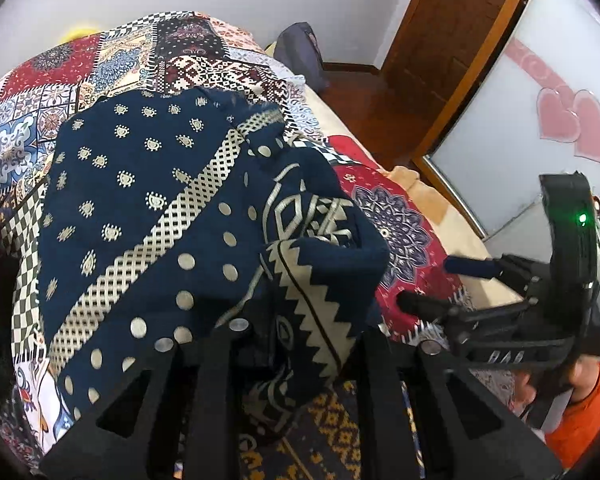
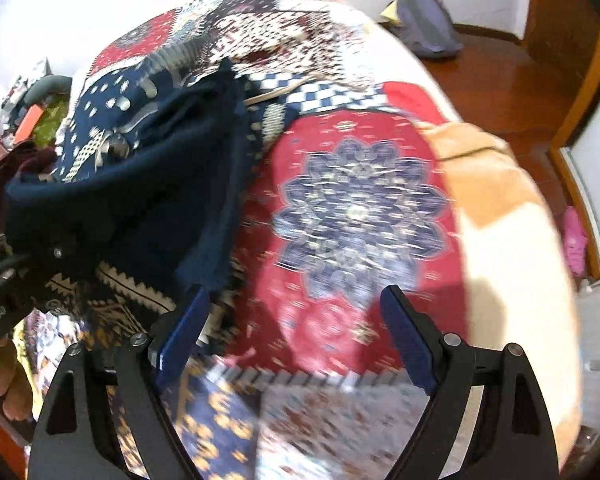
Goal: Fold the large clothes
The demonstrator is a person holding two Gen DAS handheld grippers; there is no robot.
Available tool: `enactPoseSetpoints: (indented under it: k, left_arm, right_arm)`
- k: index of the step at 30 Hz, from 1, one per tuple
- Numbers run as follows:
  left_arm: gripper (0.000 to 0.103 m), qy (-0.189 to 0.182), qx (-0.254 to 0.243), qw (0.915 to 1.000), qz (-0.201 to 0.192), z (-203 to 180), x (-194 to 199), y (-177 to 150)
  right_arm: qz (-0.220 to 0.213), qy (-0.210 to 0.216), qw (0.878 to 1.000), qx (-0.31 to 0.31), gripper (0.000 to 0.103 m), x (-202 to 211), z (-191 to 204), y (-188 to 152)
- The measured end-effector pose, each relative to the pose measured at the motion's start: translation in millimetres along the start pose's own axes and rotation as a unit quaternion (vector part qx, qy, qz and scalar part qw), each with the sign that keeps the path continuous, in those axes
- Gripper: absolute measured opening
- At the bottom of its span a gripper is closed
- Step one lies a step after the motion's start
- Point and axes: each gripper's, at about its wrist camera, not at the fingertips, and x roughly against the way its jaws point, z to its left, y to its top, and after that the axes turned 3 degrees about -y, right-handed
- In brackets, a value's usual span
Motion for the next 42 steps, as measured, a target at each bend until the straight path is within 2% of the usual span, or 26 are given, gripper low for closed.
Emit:
enactPoseSetpoints:
  k: [3,4,7,9,12,14,17,20,22,26,28,31,33,39,42]
  left_arm:
    - [0.025,-0.007,-0.024,0.9997,0.004,-9.3,16.5,-3.8]
    - [0.026,-0.006,-0.032,0.9995,0.0,-12.2,24.2,-4.3]
    - [0.039,0.006,-0.059,0.9978,-0.03,-17.0,56.9,-8.1]
    - [0.054,0.03,-0.068,0.995,-0.067,-13.4,81.9,-11.1]
    - [0.064,0.072,-0.06,0.99,-0.106,5.7,103.2,-6.2]
    - [0.065,0.107,-0.048,0.9882,-0.099,24.1,99.3,-3.2]
    - [0.065,0.143,-0.03,0.9871,-0.066,52.2,76.8,-3.7]
    - [0.065,0.124,-0.008,0.992,-0.021,72.4,50.6,-10.4]
    - [0.066,0.12,-0.003,0.9928,-0.011,77.3,41.1,-20.3]
    - [0.066,0.127,-0.013,0.9917,-0.018,74.8,35.9,-30.8]
    - [0.066,0.123,-0.013,0.9921,-0.02,75.1,36.5,-33.1]
    - [0.068,0.115,-0.009,0.9931,-0.019,74.9,36.3,-40.1]
    - [0.072,0.112,-0.006,0.9935,-0.018,76.1,36.7,-46.5]
    - [0.072,0.106,0.0,0.9942,-0.021,77.5,53.6,-56.3]
    - [0.072,0.133,-0.015,0.9904,-0.035,75.3,68.8,-53.3]
  right_arm:
    - [-0.017,-0.006,1.0,0.003,0.085,15.5,-2.1,0.4]
    - [-0.021,-0.005,1.0,0.002,0.085,21.9,-1.3,0.5]
    - [-0.046,0.003,0.999,0.007,0.085,39.4,5.2,3.9]
    - [-0.066,0.009,0.998,0.015,0.085,51.0,12.9,12.2]
    - [-0.093,0.025,0.995,0.03,0.085,64.2,29.5,25.6]
    - [-0.109,0.041,0.992,0.042,0.085,76.3,42.4,28.9]
    - [-0.117,0.053,0.99,0.055,0.085,77.1,62.3,41.2]
    - [-0.107,0.072,0.989,0.066,0.085,63.7,82.8,50.7]
    - [-0.09,0.075,0.991,0.069,0.085,46.8,89.5,52.9]
    - [-0.046,0.065,0.995,0.067,0.085,15.4,86.0,39.1]
    - [-0.024,0.052,0.996,0.064,0.085,-1.9,74.3,25.8]
    - [0.008,0.056,0.996,0.063,0.086,-20.6,56.0,3.9]
    - [0.01,0.053,0.997,0.058,0.09,-24.6,47.5,-5.8]
    - [0.007,0.053,0.998,0.045,0.09,-10.3,36.6,-10.2]
    - [-0.014,0.042,0.997,0.066,0.09,9.3,46.0,-6.8]
